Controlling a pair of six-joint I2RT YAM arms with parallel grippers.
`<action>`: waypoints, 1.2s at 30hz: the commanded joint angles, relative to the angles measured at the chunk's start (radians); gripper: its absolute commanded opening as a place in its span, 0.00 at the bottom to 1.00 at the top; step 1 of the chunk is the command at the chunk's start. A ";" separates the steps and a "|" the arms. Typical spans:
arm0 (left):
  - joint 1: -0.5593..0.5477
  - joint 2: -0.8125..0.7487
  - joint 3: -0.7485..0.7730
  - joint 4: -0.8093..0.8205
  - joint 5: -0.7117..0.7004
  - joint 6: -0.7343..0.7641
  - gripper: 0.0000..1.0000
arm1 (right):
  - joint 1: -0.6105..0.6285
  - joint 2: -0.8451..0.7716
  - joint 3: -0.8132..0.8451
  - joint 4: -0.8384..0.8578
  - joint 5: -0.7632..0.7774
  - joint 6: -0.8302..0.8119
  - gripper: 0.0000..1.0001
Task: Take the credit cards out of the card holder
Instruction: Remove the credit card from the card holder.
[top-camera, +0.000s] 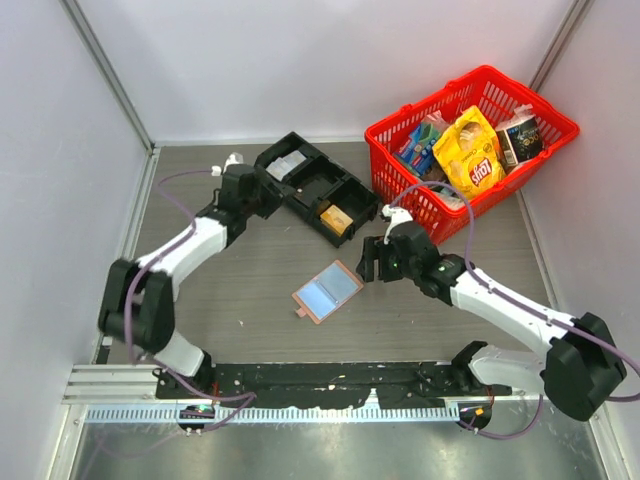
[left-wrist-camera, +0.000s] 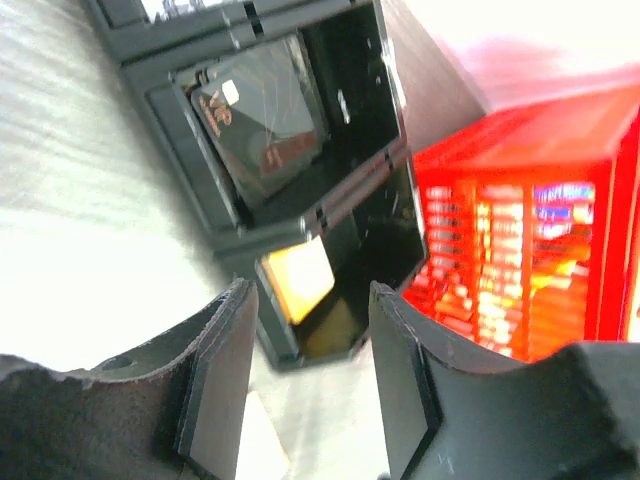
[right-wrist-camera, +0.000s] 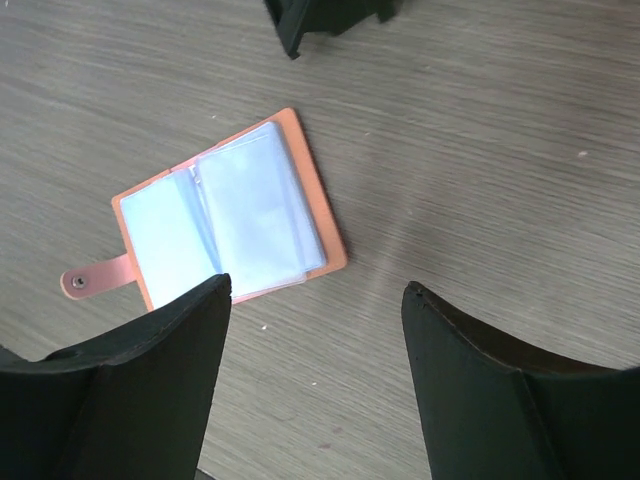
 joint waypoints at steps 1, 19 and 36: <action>-0.077 -0.228 -0.110 -0.242 -0.112 0.154 0.52 | 0.016 0.081 0.078 0.038 -0.096 -0.027 0.72; -0.426 -0.319 -0.334 -0.572 -0.074 0.122 0.39 | 0.129 0.434 0.230 0.028 0.059 -0.019 0.52; -0.427 -0.133 -0.313 -0.468 -0.116 0.174 0.15 | 0.175 0.455 0.201 0.035 0.022 0.007 0.24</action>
